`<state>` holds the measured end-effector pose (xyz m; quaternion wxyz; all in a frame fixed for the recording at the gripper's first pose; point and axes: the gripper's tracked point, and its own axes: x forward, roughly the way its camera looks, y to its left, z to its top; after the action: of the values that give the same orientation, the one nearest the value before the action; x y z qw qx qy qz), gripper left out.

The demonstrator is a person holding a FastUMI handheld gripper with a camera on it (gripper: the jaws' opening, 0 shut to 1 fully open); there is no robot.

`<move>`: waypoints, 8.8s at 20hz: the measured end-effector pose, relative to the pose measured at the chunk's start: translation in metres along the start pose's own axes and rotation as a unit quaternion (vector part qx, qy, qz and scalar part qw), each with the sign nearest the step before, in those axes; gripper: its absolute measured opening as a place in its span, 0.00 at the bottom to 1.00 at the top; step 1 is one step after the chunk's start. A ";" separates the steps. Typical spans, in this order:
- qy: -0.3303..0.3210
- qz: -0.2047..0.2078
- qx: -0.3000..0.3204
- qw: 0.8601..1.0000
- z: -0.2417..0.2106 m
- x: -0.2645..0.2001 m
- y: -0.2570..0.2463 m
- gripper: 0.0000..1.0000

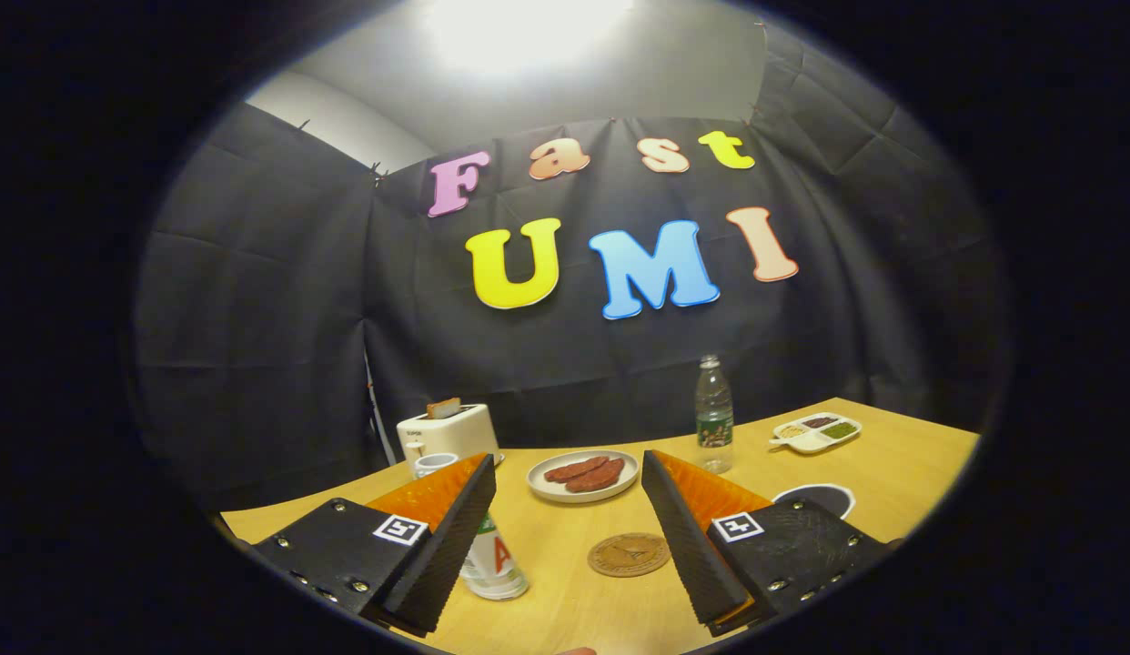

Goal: Take the bottle from table, then pour the juice into the cup, finally place the bottle on the coaster

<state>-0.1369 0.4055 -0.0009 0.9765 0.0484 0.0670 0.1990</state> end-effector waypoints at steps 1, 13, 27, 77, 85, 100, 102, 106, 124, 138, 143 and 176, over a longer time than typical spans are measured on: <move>0.008 0.010 -0.001 1.000 -0.010 0.003 0.012 0.98; 0.107 0.052 -0.041 0.992 -0.110 0.055 0.063 0.96; 0.091 0.029 0.065 0.993 -0.103 0.065 0.056 0.67; -0.126 -0.022 0.668 0.733 -0.005 0.032 -0.078 0.66; -0.134 -0.016 0.683 0.718 -0.004 0.032 -0.079 0.66; -0.141 0.002 0.690 0.710 0.000 0.038 -0.075 0.66; -0.143 0.004 0.691 0.708 0.000 0.039 -0.075 0.66; -0.147 0.009 0.694 0.705 0.001 0.039 -0.075 0.66; -0.151 0.029 0.705 0.692 0.006 0.042 -0.069 0.66; -0.156 0.030 0.714 0.682 0.004 0.044 -0.065 0.66; -0.159 0.030 0.718 0.677 0.004 0.044 -0.064 0.66; -0.190 0.026 0.766 0.614 0.007 0.044 -0.065 0.66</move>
<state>-0.0709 0.3624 -0.0070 0.5698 0.8172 0.0069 0.0866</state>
